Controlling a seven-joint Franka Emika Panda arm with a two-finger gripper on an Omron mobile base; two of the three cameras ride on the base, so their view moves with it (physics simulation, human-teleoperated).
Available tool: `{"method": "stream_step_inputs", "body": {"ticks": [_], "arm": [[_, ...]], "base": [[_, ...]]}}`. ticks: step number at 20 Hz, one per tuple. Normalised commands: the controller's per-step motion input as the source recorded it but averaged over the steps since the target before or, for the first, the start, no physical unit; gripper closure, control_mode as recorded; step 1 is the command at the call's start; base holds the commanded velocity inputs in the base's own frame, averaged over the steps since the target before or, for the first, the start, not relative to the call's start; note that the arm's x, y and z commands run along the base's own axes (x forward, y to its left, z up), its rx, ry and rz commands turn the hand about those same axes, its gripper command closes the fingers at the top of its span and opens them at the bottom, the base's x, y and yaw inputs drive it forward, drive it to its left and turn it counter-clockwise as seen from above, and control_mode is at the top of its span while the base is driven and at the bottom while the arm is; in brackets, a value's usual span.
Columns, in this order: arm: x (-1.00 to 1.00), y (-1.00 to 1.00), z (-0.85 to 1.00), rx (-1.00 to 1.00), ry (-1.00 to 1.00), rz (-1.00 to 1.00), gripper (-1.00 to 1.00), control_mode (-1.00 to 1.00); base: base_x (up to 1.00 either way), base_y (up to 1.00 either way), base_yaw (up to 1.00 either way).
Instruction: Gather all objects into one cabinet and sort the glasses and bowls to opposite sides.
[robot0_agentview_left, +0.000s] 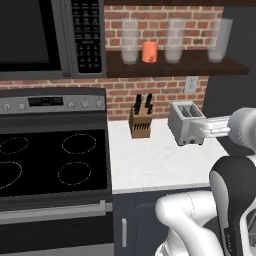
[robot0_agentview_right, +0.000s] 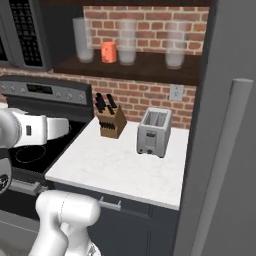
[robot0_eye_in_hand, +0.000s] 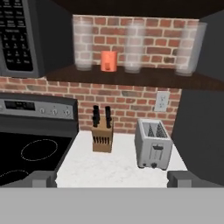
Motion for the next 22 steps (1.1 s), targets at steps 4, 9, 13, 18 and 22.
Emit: {"method": "stream_step_inputs", "body": {"ticks": [4,9,13,18,22], "arm": [[0.0,0.0,0.0,0.0,0.0,0.0,-1.0,1.0],[0.0,0.0,0.0,0.0,0.0,0.0,-1.0,1.0],[0.0,0.0,0.0,0.0,0.0,0.0,-1.0,1.0],[0.0,0.0,0.0,0.0,0.0,0.0,-1.0,1.0],[0.0,0.0,0.0,0.0,0.0,0.0,-1.0,1.0]], "base": [[0.27,0.32,-0.27],[0.14,0.05,-0.01],[0.39,0.12,0.0],[0.35,0.15,0.0],[0.01,0.01,0.0]]}}
